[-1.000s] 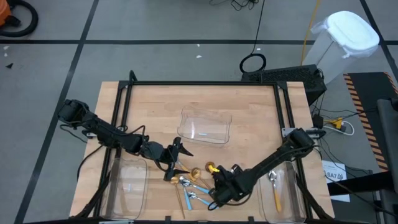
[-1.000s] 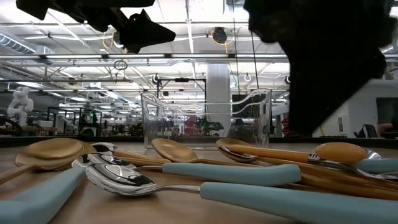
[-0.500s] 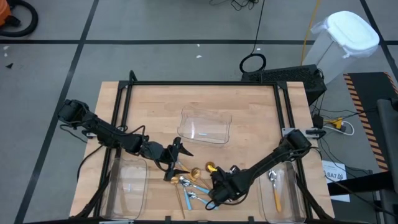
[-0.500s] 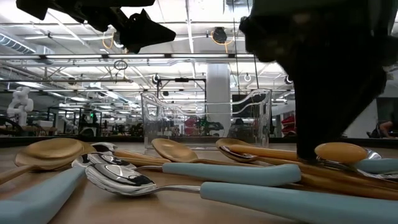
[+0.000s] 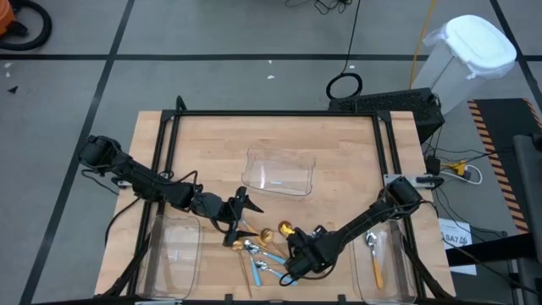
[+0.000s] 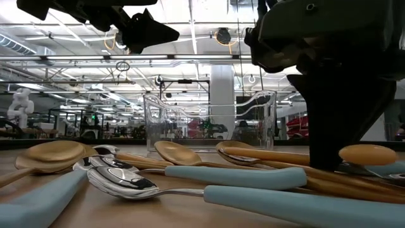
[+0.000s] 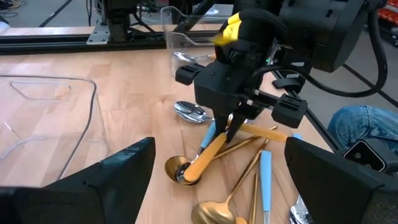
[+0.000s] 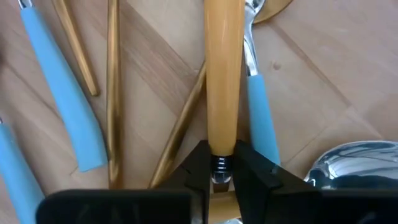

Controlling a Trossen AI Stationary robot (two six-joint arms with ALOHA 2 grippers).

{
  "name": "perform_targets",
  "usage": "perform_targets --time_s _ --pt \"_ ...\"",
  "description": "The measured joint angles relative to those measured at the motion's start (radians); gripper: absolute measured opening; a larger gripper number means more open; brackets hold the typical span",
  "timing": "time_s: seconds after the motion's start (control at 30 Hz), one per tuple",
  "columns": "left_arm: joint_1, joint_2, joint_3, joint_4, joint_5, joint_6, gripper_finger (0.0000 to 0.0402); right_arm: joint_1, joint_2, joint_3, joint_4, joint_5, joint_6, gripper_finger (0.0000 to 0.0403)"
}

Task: Sort silverware by color (type)
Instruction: Put the yellow spoon into the bottom right transparent bin

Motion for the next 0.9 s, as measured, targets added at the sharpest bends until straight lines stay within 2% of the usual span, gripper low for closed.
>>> perform_targets --time_s 0.1,0.4,0.7,0.77,0.9 --pt "0.0 0.0 0.0 0.0 0.0 -0.001 0.0356 0.0 -0.012 -0.003 -0.002 0.049 -0.024 0.0039" --pt "0.0 0.0 0.0 0.0 0.0 -0.008 0.0356 0.006 -0.104 -0.003 0.004 0.321 -0.158 0.0039" --pt "0.0 0.0 0.0 0.056 -0.006 -0.029 0.0356 0.015 -0.212 -0.002 0.042 0.653 -0.34 0.004" --pt "0.0 0.0 0.0 0.078 -0.01 -0.03 0.0356 0.016 -0.226 -0.001 0.072 0.686 -0.397 0.004" --pt "0.0 0.0 0.0 0.11 -0.01 -0.031 0.0356 0.015 -0.238 -0.001 0.103 0.677 -0.505 0.0041"
